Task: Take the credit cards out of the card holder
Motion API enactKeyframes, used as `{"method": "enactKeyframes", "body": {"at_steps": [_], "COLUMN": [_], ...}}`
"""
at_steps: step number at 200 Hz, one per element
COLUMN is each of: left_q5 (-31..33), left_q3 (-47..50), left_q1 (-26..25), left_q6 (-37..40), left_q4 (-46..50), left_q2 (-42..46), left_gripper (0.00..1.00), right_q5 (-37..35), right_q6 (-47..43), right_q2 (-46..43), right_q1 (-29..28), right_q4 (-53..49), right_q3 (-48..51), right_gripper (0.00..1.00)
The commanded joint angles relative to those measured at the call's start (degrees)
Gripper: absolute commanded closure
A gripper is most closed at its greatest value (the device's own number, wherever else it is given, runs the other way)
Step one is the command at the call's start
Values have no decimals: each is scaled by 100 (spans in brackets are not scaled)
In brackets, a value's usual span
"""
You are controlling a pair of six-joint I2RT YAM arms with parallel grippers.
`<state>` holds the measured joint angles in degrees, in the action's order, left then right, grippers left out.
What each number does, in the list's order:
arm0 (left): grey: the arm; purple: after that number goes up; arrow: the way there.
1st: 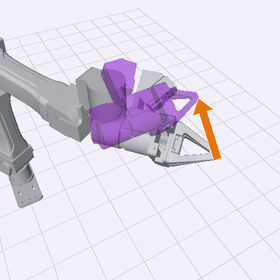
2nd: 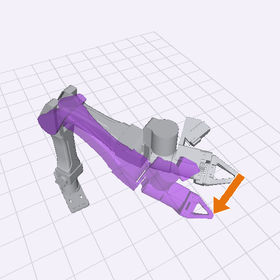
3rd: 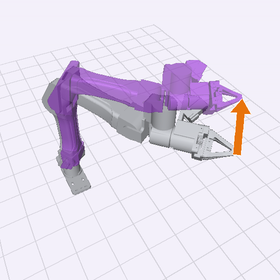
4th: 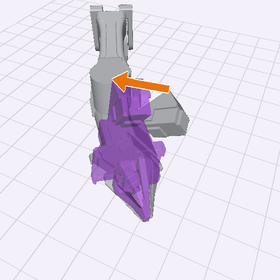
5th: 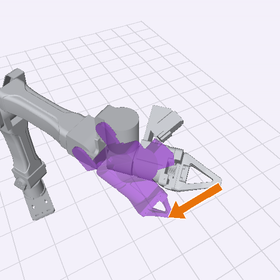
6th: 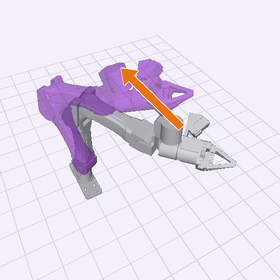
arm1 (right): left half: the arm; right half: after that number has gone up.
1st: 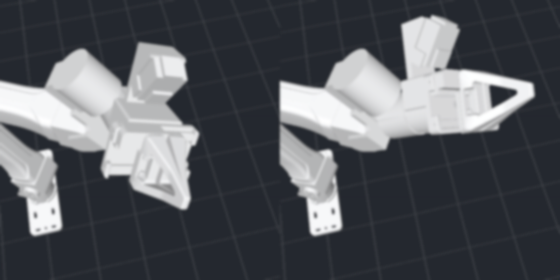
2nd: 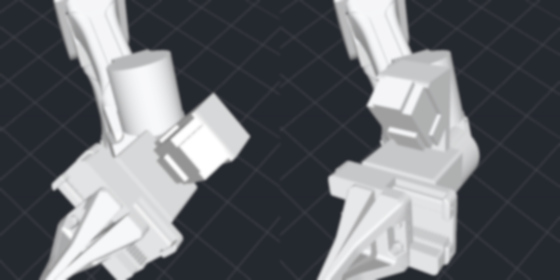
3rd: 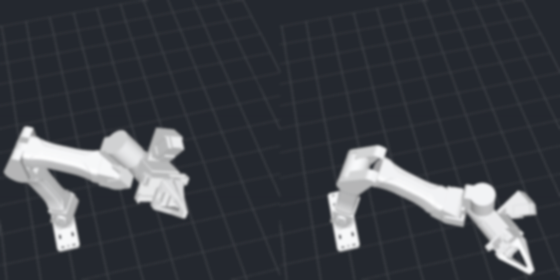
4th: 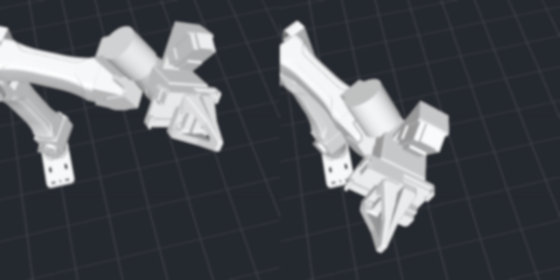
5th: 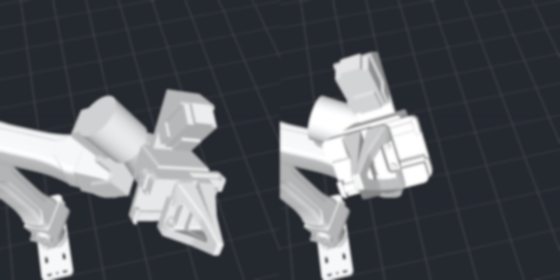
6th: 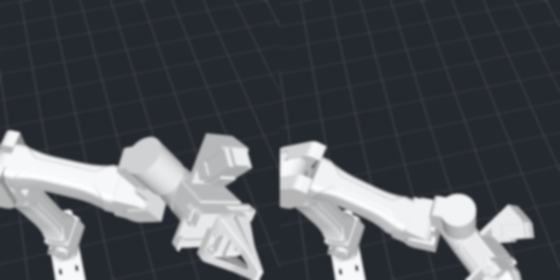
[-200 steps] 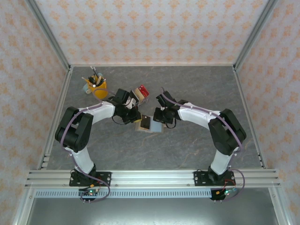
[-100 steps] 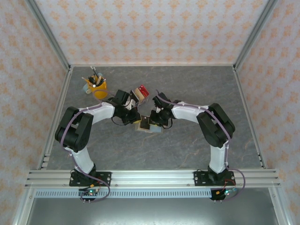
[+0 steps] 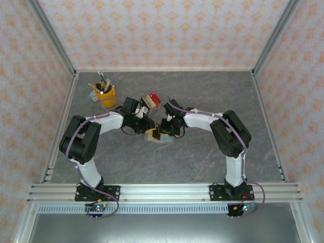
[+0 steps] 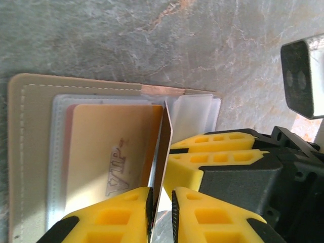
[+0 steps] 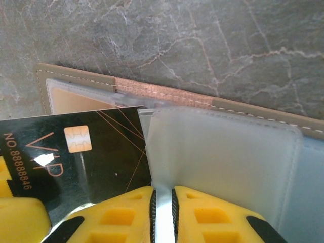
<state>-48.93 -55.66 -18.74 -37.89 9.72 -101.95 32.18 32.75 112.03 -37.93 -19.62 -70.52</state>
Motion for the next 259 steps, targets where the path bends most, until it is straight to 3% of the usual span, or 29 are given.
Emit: {"method": "enactKeyframes", "body": {"at_steps": [1,22,83,118,153,180,215,259], "left_q5": [-218,-107,327,325,300,331,388,439], "left_q3": [30,-6,-158,-131,-64,10,-7,156], "left_q1": [-49,-59,-34,135,289,367,413,601], "left_q6": [1,42,220,67,-611,-1287,-1936,-2293], "left_q4": [-132,-21,510,504,-5,-703,-1322,-1558], "left_q2": [-165,-193,202,906,1499,1854,2063,2169], "left_gripper": [79,81,100,100,100,100,100,100], "right_q5": [-89,-124,-461,-219,411,784,1117,1130], "right_q6": [-2,-5,21,384,1149,2035,3024,3569], "right_q2": [166,157,-549,-1460,-1965,-2015,-1779,-1693], "right_q1": [-45,-42,-9,118,224,286,286,295], "right_q4": [-58,-79,66,1019,2119,3178,4324,5202], "right_q3": [-67,-59,211,805,1095,1198,1086,1161], "right_gripper": [81,81,78,61,41,33,34,49]}}
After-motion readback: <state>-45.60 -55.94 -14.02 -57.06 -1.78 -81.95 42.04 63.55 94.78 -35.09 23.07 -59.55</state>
